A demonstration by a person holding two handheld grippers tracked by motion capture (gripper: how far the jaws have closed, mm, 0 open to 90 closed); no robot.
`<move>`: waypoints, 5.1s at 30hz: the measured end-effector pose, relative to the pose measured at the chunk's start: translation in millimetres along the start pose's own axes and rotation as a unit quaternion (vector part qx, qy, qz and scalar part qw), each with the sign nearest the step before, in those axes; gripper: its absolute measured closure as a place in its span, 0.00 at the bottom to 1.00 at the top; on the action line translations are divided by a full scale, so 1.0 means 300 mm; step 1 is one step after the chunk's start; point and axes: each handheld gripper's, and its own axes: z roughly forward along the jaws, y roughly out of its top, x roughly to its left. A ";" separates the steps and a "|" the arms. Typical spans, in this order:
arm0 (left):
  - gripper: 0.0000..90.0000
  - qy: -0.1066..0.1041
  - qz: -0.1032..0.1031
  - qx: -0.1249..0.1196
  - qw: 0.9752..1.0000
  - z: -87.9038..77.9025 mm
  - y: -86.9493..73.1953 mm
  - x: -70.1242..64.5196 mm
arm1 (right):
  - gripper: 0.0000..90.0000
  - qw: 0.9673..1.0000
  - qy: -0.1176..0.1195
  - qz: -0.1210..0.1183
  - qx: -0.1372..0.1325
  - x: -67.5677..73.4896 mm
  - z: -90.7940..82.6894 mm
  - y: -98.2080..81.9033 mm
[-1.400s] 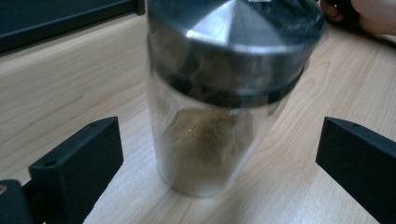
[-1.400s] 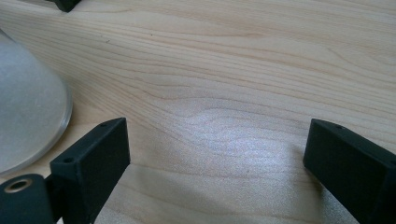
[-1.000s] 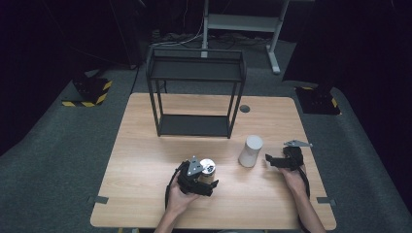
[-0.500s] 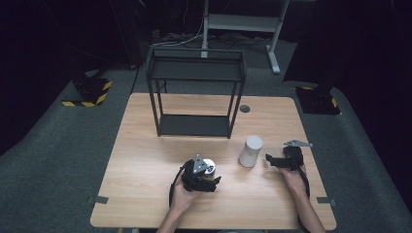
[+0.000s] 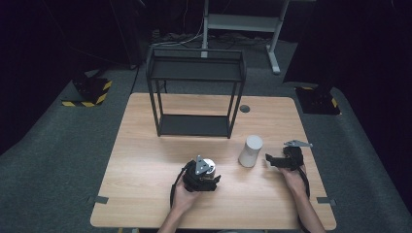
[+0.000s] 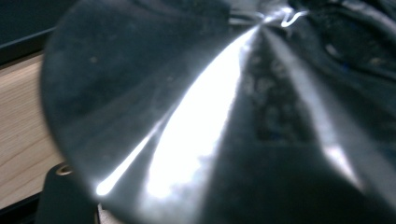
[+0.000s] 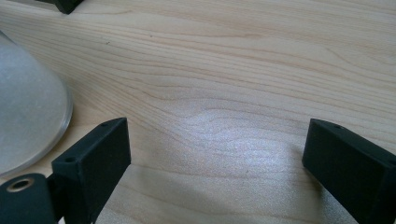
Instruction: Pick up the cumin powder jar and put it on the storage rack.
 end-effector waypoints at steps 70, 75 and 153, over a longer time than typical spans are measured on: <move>0.34 -0.005 -0.042 -0.044 0.998 -0.153 0.155 0.016 | 0.10 1.000 -0.006 0.003 -0.001 0.006 0.000 -0.001; 0.34 -0.011 0.001 -0.008 1.000 -0.198 0.250 0.061 | 0.10 1.000 -0.006 0.003 -0.001 0.006 -0.001 -0.001; 0.34 0.065 -0.004 -0.041 0.997 -0.399 0.985 0.278 | 0.11 0.999 0.004 0.029 -0.012 -0.023 -0.007 -0.016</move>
